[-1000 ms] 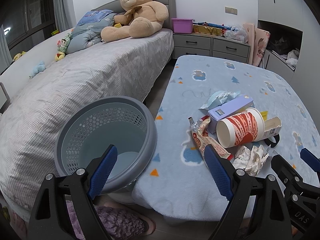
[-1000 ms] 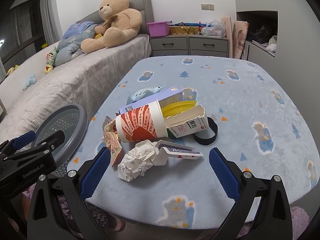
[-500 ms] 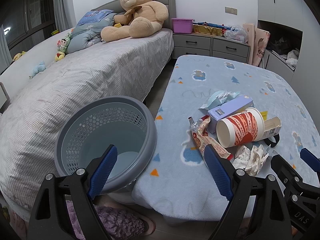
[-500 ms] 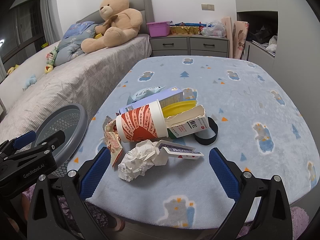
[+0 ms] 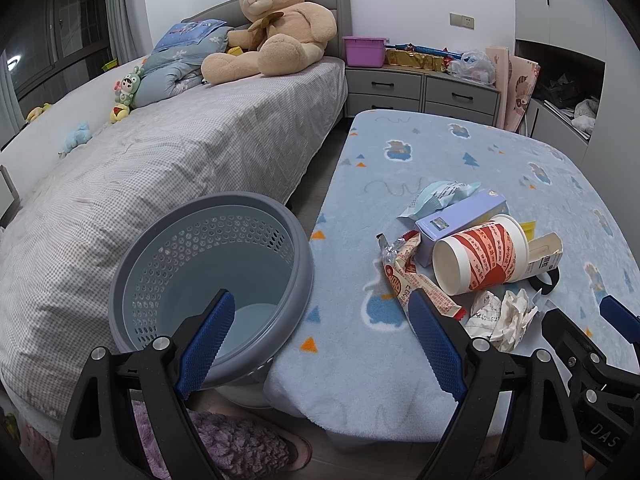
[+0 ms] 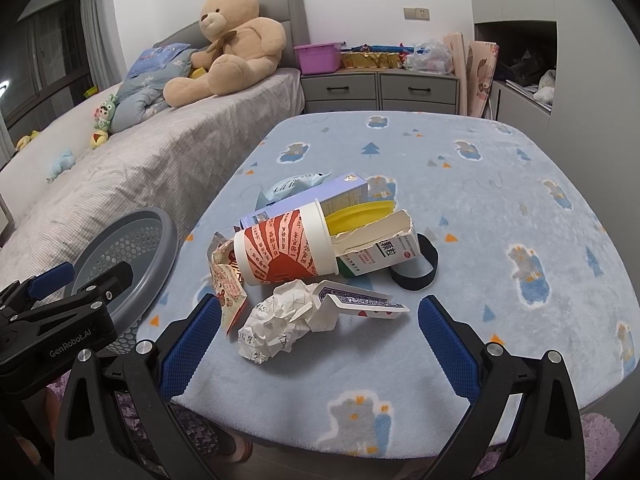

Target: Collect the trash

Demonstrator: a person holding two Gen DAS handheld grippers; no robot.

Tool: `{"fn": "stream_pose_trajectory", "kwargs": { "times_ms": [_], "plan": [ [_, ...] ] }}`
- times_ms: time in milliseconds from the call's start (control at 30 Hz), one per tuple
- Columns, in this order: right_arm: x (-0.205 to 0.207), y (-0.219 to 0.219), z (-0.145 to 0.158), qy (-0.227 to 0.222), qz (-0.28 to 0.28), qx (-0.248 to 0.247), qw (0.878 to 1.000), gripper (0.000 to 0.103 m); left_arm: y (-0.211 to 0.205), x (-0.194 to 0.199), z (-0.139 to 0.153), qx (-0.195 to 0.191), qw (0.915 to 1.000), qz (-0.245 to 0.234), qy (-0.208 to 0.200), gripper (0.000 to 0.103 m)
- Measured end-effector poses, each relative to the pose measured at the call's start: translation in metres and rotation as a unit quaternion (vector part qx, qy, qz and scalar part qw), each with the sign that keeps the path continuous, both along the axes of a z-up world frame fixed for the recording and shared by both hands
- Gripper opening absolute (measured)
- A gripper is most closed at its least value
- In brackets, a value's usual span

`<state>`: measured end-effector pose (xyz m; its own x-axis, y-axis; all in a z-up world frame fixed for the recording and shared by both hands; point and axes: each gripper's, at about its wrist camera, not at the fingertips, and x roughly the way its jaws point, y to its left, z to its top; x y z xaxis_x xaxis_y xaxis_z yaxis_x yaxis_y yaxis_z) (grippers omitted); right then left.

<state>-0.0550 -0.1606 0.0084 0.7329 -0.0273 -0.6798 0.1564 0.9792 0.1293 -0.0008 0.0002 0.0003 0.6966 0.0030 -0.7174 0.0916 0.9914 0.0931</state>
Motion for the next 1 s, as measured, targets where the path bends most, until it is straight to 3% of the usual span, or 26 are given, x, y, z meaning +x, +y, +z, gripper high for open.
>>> {"fn": "stream_pose_trajectory", "kwargs": {
  "times_ms": [867, 1000],
  "plan": [
    [0.001, -0.002, -0.006, 0.007, 0.002, 0.006, 1.0, 0.097, 0.012, -0.004, 0.01, -0.001, 1.0, 0.0, 0.003, 0.085],
    [0.001, -0.004, -0.016, 0.017, 0.005, 0.004, 1.0, 0.097, 0.017, 0.001, -0.006, 0.002, 0.9999, 0.006, 0.01, 0.085]
  ]
}}
